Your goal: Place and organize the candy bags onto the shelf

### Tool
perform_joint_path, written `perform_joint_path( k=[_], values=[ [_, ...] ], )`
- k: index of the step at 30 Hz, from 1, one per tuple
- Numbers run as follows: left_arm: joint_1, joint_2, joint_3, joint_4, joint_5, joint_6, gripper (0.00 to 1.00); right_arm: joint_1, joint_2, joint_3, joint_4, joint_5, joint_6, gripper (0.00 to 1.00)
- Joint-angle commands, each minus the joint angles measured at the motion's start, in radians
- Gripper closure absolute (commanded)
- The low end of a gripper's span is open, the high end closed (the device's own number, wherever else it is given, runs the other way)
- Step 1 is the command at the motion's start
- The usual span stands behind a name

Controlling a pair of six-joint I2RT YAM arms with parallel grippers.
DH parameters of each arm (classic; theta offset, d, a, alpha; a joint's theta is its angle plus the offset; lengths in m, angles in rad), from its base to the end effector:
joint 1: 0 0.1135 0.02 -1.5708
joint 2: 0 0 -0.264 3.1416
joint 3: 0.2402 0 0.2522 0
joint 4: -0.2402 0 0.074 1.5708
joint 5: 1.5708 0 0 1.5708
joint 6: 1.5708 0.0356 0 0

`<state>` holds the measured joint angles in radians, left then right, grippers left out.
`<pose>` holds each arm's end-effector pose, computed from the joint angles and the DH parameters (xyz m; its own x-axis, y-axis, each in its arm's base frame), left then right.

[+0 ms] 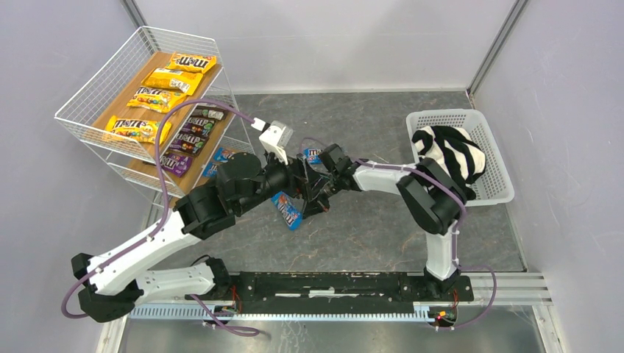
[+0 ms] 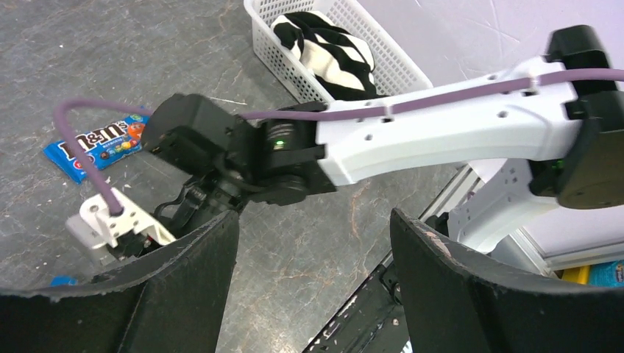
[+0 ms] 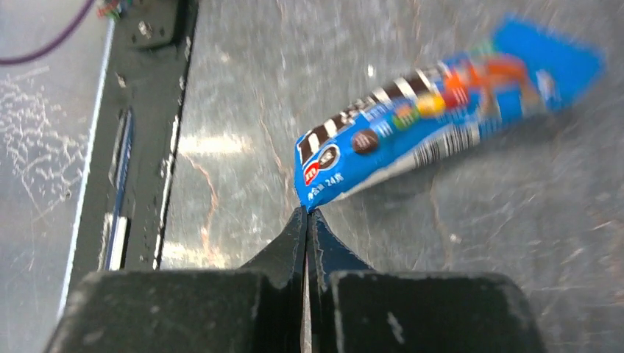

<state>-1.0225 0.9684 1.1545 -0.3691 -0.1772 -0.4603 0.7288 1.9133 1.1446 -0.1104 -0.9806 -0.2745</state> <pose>0.1134 -0.1736 0.4155 -0.4180 -0.1545 -0.8952 0.6295 0.6612 -0.4081 0.2685 0.2793 0.1627 -0.3454 -0.5106 -0.7874 -0.8930 -0.0791 0.4430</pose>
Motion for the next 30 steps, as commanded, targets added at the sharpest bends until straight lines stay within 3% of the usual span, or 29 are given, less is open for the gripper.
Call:
perform_joint_path(
  k=[1, 6, 11, 14, 18, 21, 24, 30],
  values=[
    [-0.001, 0.004, 0.017, 0.000, -0.008, -0.044, 0.18, -0.034, 0.093, 0.075, -0.293, 0.017, -0.162, 0.99],
    [-0.002, -0.011, 0.003, -0.011, -0.015, -0.039, 0.18, -0.127, 0.045, 0.000, -0.056, 0.195, 0.100, 0.89],
    [-0.002, -0.029, -0.014, -0.014, -0.030, -0.035, 0.18, -0.195, -0.017, -0.073, 0.161, 0.465, 0.382, 0.63],
    [-0.002, -0.034, -0.020, -0.015, -0.032, -0.035, 0.18, -0.198, -0.048, -0.140, 0.281, 0.517, 0.524, 0.46],
    [-0.001, -0.034, -0.029, -0.014, -0.031, -0.038, 0.18, -0.194, -0.122, -0.319, 0.602, 0.432, 0.764, 0.33],
    [-0.002, -0.035, -0.033, -0.015, -0.021, -0.040, 0.18, -0.185, -0.150, -0.418, 0.766, 0.355, 0.831, 0.24],
    [-0.001, -0.041, -0.040, -0.015, -0.014, -0.040, 0.18, -0.182, -0.150, -0.450, 0.815, 0.304, 0.833, 0.19],
    [-0.002, -0.060, -0.056, -0.010, -0.008, -0.043, 0.18, -0.108, -0.098, -0.493, 0.812, 0.329, 0.798, 0.21]
  ],
)
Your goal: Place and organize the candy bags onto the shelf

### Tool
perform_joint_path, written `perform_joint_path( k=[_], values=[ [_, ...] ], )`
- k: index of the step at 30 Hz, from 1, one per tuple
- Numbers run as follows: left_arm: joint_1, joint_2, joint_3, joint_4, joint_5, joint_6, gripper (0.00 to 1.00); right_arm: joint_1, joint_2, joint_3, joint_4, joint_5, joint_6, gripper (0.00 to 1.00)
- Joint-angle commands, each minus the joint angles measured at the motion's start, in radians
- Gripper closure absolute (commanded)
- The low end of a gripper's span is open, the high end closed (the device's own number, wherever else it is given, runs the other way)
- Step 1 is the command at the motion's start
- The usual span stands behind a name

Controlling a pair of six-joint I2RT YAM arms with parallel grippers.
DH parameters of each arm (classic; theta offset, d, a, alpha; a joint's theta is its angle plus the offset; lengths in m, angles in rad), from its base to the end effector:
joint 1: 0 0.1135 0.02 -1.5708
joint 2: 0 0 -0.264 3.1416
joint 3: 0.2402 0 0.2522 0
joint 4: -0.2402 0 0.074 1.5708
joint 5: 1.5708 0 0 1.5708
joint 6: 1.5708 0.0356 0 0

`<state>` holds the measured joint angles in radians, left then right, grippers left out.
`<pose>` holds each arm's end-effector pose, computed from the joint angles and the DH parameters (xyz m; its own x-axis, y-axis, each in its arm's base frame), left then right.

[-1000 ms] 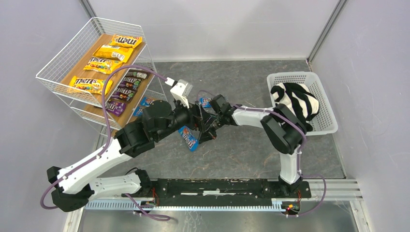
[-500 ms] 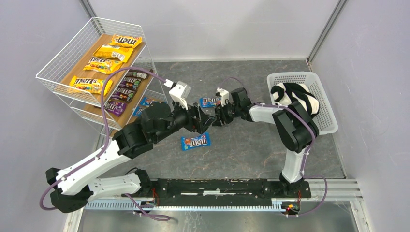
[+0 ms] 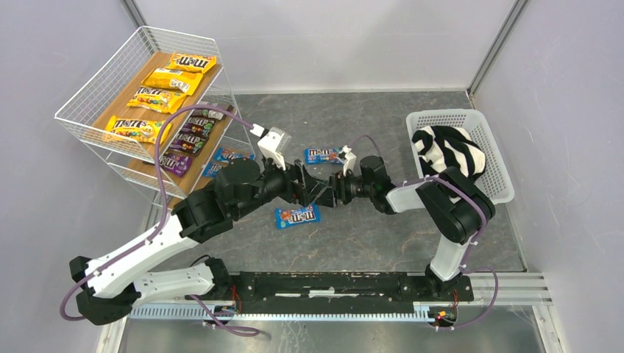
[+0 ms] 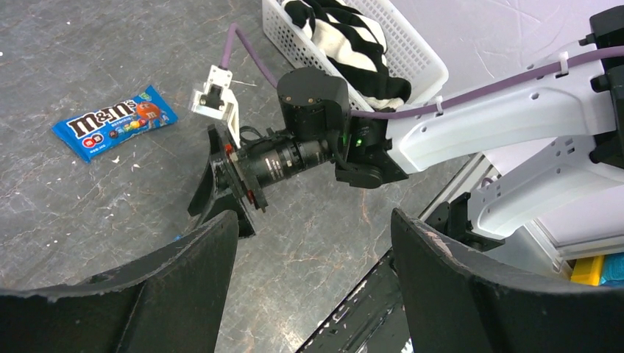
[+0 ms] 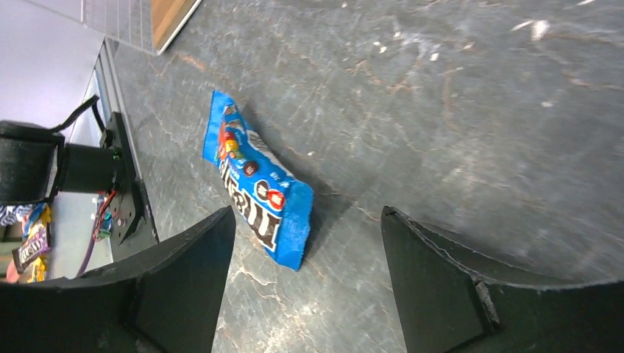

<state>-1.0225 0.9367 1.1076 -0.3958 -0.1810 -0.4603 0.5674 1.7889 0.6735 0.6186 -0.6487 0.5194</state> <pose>0.1103 -0.1682 0.4027 -0.4364 -0.1238 -0.8912 0.6185 0.6781 -0.3971 0.2657 0.1948 0.1288 -0.7838 -0.0305 -0.6202 -0.5611 0.4627 0.6863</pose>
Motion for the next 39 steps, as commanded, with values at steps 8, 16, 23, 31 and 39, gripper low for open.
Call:
perform_joint_path(
  k=[8, 16, 23, 31, 39],
  values=[
    [-0.001, -0.036, -0.026, 0.021, -0.016, -0.041, 0.17, 0.155, 0.072, -0.023, 0.046, 0.153, -0.008, 0.27],
    [-0.002, -0.037, -0.029, 0.021, -0.019, -0.032, 0.17, 0.157, 0.117, -0.050, 0.190, 0.131, 0.069, 0.46],
    [-0.002, -0.066, -0.050, 0.023, -0.015, -0.035, 0.17, 0.158, 0.151, -0.077, 0.398, 0.110, 0.195, 0.70],
    [-0.002, -0.148, -0.086, 0.008, -0.029, -0.046, 0.16, 0.163, 0.213, -0.100, 0.658, 0.112, 0.392, 0.97],
    [-0.002, -0.211, -0.100, -0.014, -0.039, -0.024, 0.15, 0.211, 0.190, -0.061, 0.749, 0.185, 0.514, 1.00]
  ],
)
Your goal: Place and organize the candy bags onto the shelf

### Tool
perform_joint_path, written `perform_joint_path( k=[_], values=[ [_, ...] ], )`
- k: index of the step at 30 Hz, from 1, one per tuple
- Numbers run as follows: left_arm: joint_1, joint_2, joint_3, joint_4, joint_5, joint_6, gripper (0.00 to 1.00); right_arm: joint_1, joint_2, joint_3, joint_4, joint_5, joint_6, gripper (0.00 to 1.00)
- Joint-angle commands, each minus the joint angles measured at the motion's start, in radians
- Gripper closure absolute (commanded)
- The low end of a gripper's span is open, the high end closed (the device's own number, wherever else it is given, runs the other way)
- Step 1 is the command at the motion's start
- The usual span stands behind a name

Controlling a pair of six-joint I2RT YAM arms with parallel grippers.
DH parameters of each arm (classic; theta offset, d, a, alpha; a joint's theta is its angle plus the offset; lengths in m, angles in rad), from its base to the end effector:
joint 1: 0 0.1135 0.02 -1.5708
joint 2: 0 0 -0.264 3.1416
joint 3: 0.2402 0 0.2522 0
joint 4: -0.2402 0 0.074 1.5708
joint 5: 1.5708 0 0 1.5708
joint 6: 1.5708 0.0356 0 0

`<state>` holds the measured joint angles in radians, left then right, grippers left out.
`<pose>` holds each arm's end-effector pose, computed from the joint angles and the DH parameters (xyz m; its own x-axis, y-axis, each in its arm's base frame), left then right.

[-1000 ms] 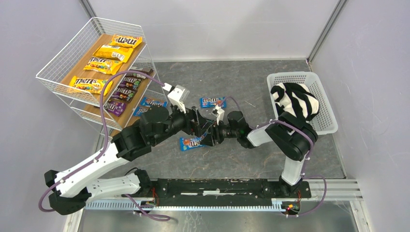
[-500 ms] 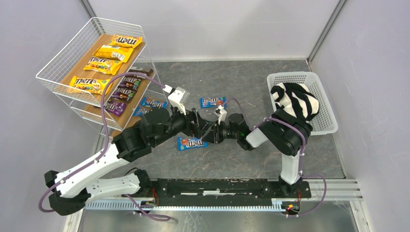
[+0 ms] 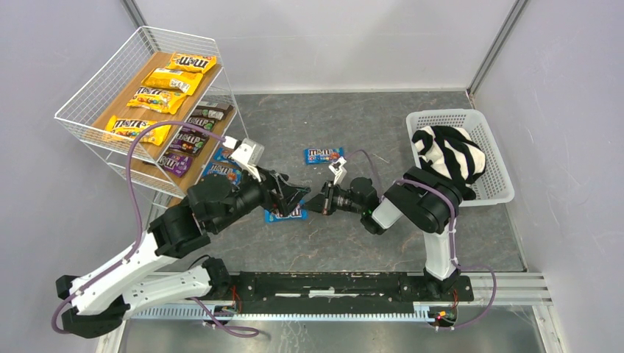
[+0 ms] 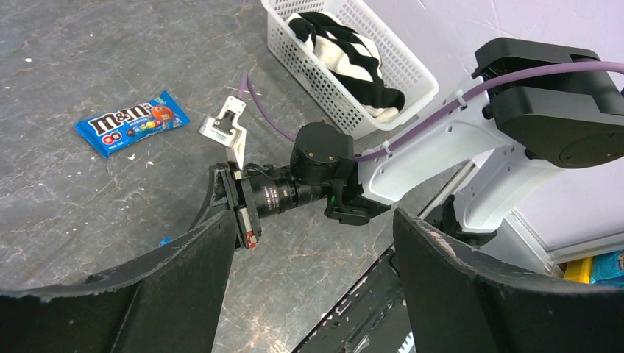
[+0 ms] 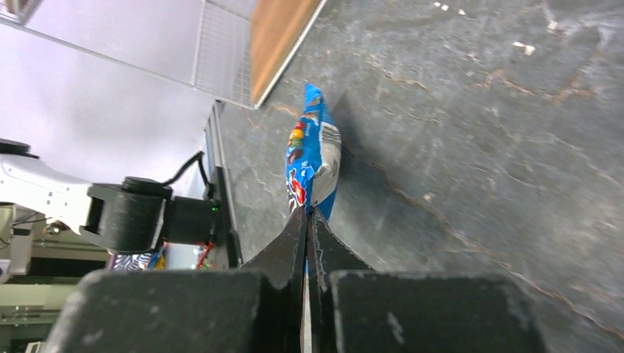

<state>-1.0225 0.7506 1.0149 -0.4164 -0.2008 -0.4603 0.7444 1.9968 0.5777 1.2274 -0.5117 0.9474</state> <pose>0.0870 -0.1289 0.3990 -0.3966 -0.1858 -0.8990 0.6221 0.6658 -0.4120 0.2298 0.2354 0.1008 -0.8485 0.1809 -0.4974 -0.4375 0.2891 0.8515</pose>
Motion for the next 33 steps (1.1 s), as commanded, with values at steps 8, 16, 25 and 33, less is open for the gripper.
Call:
perform_joint_path(
  k=[8, 16, 25, 33],
  values=[
    [-0.002, -0.062, 0.008, 0.004, 0.009, 0.001, 0.15, 0.119, -0.005, 0.206, 0.117, 0.123, 0.162, 1.00],
    [-0.002, -0.087, 0.045, -0.037, 0.029, 0.041, 0.14, 0.203, 0.067, 0.457, -0.018, 0.194, 0.165, 1.00],
    [-0.002, -0.127, 0.096, -0.099, 0.022, 0.080, 0.14, 0.274, 0.232, 0.774, -0.154, 0.274, 0.187, 1.00],
    [-0.002, -0.169, 0.147, -0.091, -0.005, 0.108, 0.12, 0.327, 0.425, 1.074, -0.359, 0.347, 0.204, 1.00]
  ],
)
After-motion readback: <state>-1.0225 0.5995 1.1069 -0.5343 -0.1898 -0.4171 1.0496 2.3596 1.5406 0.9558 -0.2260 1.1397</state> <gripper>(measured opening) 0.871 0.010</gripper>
